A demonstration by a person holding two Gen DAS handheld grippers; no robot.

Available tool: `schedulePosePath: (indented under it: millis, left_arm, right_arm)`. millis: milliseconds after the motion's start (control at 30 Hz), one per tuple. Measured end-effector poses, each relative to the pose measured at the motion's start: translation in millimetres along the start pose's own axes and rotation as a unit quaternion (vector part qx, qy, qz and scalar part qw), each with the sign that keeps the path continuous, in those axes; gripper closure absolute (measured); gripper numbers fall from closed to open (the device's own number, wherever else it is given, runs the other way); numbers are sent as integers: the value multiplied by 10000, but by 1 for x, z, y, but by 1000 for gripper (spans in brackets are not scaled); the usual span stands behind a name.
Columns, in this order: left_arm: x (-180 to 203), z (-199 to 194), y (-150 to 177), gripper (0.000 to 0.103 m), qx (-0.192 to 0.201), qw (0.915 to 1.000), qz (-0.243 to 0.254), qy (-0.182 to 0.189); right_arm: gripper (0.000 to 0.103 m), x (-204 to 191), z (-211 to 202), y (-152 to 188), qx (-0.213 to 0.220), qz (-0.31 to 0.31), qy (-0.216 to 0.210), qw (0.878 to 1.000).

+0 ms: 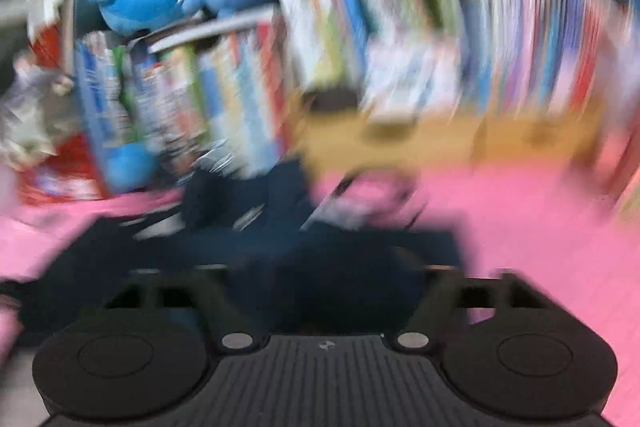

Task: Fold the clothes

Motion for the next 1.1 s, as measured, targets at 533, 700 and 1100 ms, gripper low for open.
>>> schedulePosePath:
  millis: [533, 700, 1100]
  left_arm:
    - [24, -3, -26, 21, 236, 9993, 192, 232]
    - [28, 15, -7, 19, -103, 9980, 629, -26]
    - [-8, -1, -19, 17, 163, 9976, 278, -618]
  right_arm:
    - [83, -51, -15, -37, 1854, -1971, 1164, 9556]
    - [65, -9, 43, -9, 73, -1319, 1316, 9825]
    - [58, 15, 27, -6, -372, 108, 529, 9978]
Point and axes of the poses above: each gripper's, at about its wrist camera, not at the fingertips, and z roughly the way its jaws point, x to its right, y to its underside, the point moved 7 cm from there along z, roughly the way its jaws point, and after that the axes turned 2 degrees about -x, right-handed, at the moved point
